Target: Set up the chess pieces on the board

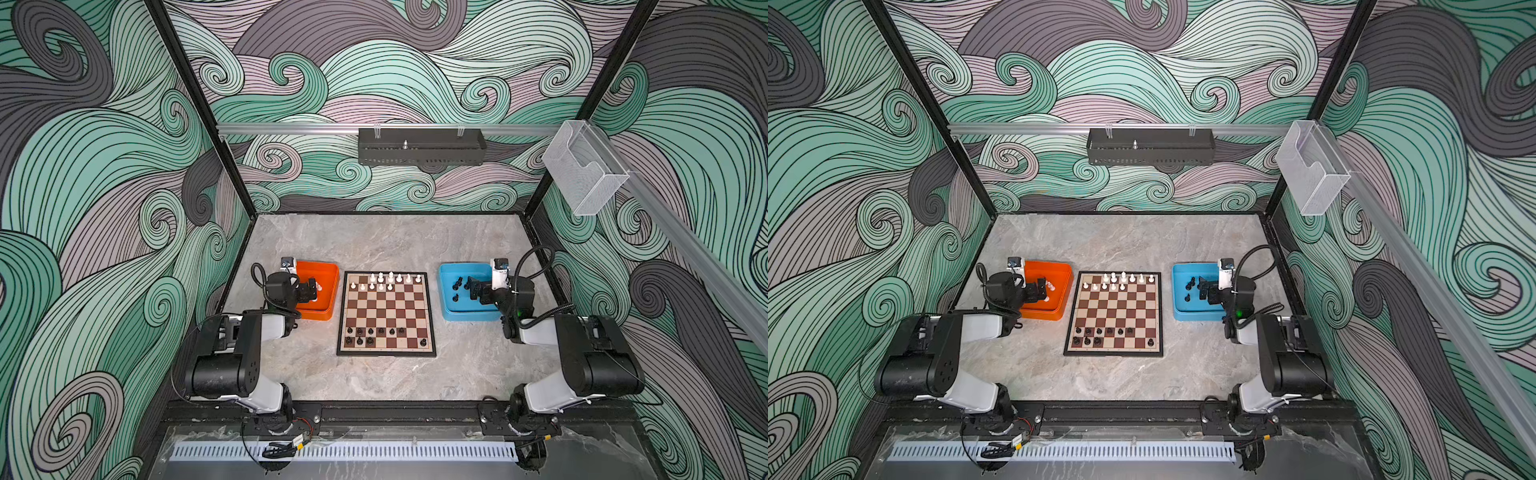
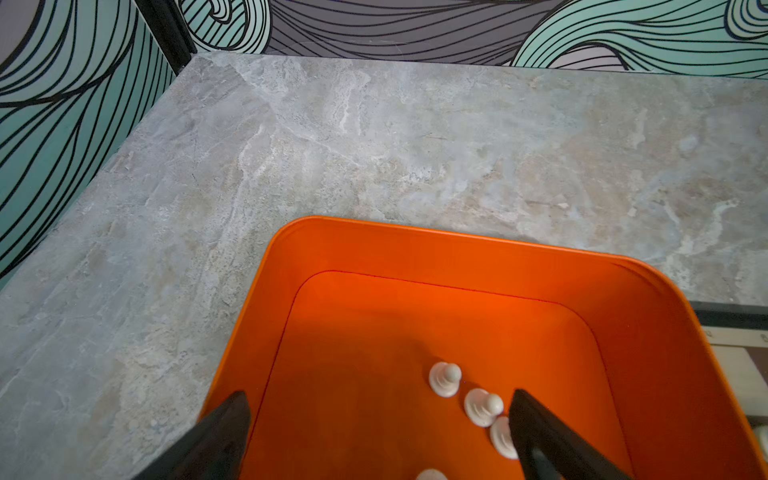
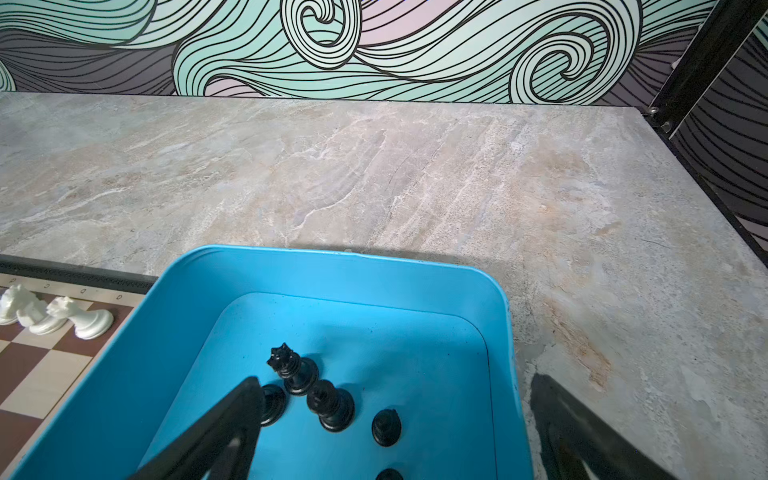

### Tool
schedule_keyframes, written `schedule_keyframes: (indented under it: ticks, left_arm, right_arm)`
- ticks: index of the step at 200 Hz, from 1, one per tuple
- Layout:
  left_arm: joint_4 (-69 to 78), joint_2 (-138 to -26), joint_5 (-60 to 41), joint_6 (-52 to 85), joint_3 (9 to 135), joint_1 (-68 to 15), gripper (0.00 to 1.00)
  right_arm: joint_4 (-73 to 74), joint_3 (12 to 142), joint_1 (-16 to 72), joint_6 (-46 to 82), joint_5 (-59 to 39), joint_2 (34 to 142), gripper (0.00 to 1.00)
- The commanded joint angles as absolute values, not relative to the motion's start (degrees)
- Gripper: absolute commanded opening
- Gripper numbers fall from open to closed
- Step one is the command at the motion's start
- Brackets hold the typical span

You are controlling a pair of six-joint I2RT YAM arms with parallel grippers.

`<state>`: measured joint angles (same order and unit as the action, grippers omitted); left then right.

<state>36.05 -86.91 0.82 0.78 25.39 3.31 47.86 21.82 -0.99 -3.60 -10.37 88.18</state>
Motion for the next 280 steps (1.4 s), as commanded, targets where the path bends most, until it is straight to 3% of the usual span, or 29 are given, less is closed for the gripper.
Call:
schedule_keyframes:
  ticks: [1,244,280]
  left_arm:
    - [37.53,-87.54,0.88,1.47,27.33,3.49,0.99]
    - [37.78,-87.58,0.92,1.54,27.25,3.51,0.99]
    - [37.62,-87.58,0.70,2.29,27.34,4.30,0.99]
  right_arm:
    - [49.63,22.90,-1.27,-2.99,-10.61,88.44,1.00]
    - [49.73,22.69,-1.32,-2.87,-10.60,88.33,1.00]
    - [48.49,23.35,-0.79,-1.48,-5.25,88.26,0.99]
